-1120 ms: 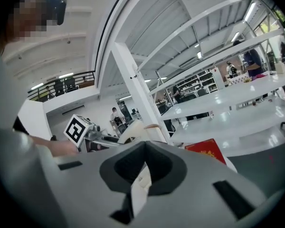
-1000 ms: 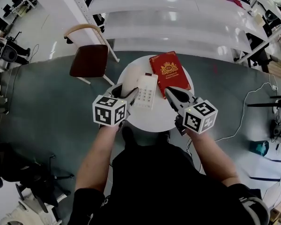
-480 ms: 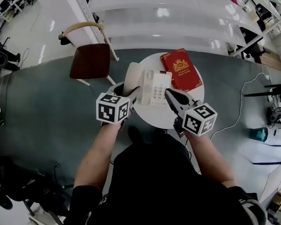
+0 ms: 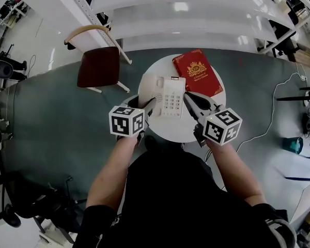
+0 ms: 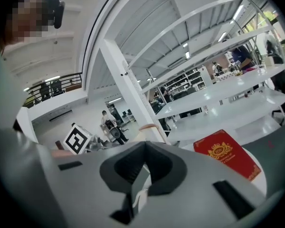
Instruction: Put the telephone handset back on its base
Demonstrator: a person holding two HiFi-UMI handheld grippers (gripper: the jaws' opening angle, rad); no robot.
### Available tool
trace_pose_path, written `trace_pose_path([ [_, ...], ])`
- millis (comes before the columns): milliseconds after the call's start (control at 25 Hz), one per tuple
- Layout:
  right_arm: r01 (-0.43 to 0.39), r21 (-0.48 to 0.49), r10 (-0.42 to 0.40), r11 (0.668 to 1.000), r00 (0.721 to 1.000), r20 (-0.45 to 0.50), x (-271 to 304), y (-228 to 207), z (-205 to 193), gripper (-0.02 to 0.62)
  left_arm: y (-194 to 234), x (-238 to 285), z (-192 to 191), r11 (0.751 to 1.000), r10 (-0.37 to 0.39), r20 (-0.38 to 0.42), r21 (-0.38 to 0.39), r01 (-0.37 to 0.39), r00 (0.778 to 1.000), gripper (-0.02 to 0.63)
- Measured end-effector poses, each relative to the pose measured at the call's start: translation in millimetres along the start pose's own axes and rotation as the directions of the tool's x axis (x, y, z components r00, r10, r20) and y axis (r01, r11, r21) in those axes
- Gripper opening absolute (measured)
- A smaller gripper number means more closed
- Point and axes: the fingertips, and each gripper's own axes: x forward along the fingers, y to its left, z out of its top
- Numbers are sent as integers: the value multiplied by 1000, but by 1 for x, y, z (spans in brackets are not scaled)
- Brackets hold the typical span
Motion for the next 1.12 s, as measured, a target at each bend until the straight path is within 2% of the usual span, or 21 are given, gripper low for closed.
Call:
trace_pose_path([
  [240, -39, -2, 39, 999, 998, -40, -1, -30, -7, 6, -2, 38, -28, 995, 64, -42, -75, -67, 997, 210],
  [600, 30, 76, -25, 997, 998, -56, -5, -67, -34, 6, 21, 88, -71, 986, 114, -159, -105, -132, 981, 210],
  [720, 20, 73, -14, 997, 996, -89, -2, -68, -47, 6, 27, 100, -77, 982, 124, -175, -117, -146, 977, 210],
  [1120, 35, 93, -26, 995, 995, -100, -4, -76, -56, 6, 45, 122, -78, 978, 143, -213, -121, -171, 967, 212],
])
